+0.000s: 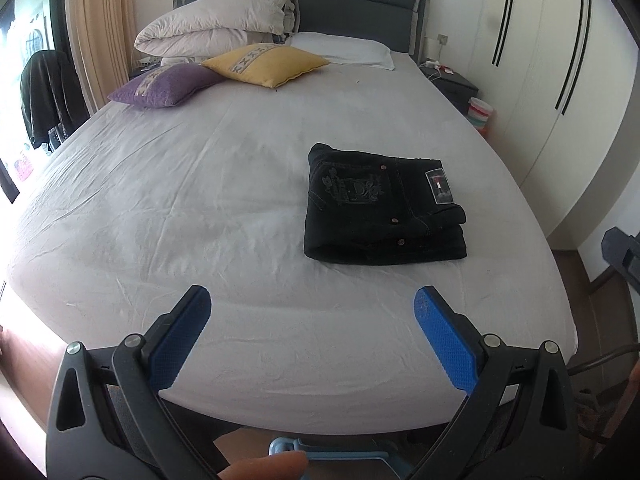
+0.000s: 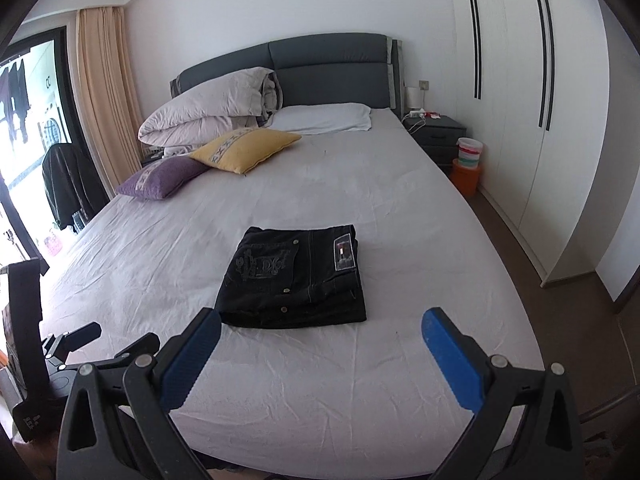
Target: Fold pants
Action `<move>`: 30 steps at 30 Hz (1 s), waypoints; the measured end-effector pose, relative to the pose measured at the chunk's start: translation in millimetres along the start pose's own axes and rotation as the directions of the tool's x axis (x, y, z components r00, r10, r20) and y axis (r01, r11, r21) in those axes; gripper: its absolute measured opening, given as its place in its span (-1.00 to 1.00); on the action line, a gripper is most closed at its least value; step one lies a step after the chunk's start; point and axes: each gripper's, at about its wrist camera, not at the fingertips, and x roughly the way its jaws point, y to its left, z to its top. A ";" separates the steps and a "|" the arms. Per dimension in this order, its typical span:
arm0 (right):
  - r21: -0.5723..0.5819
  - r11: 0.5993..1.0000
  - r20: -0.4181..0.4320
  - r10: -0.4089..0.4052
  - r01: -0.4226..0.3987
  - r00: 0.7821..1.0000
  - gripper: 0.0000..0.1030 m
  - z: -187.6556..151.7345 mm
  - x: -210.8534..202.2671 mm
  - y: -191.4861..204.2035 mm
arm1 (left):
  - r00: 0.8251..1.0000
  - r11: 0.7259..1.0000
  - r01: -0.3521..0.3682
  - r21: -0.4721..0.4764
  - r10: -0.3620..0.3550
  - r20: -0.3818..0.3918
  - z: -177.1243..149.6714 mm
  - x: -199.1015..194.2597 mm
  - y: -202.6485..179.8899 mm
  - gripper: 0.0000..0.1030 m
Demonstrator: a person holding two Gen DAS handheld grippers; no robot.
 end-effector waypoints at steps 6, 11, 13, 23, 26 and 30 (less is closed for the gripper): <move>-0.015 1.000 -0.013 0.006 -0.006 1.000 1.00 -2.8 1.5 6.8 | 1.000 1.000 0.001 0.001 -0.001 0.000 1.3 1.6 1.2 1.00; -0.018 1.000 -0.021 0.009 -0.010 1.000 1.00 -5.7 2.7 8.6 | 1.000 1.000 -0.001 0.000 0.001 0.001 2.1 2.6 1.3 1.00; -0.019 1.000 -0.023 0.009 -0.009 1.000 1.00 -6.2 2.4 9.0 | 1.000 1.000 -0.001 0.000 0.001 0.002 3.3 2.9 1.8 1.00; -0.022 1.000 -0.025 0.010 -0.011 1.000 1.00 -7.8 3.7 10.4 | 1.000 1.000 -0.002 0.001 0.002 -0.001 7.3 5.8 2.1 1.00; -0.023 1.000 -0.025 0.011 -0.011 1.000 1.00 -8.0 3.6 10.5 | 1.000 1.000 -0.003 -0.001 0.003 0.000 8.5 7.2 2.8 1.00; -0.023 1.000 -0.027 0.011 -0.011 1.000 1.00 -8.1 3.9 10.3 | 1.000 1.000 -0.002 0.001 0.002 0.000 9.2 7.8 3.2 1.00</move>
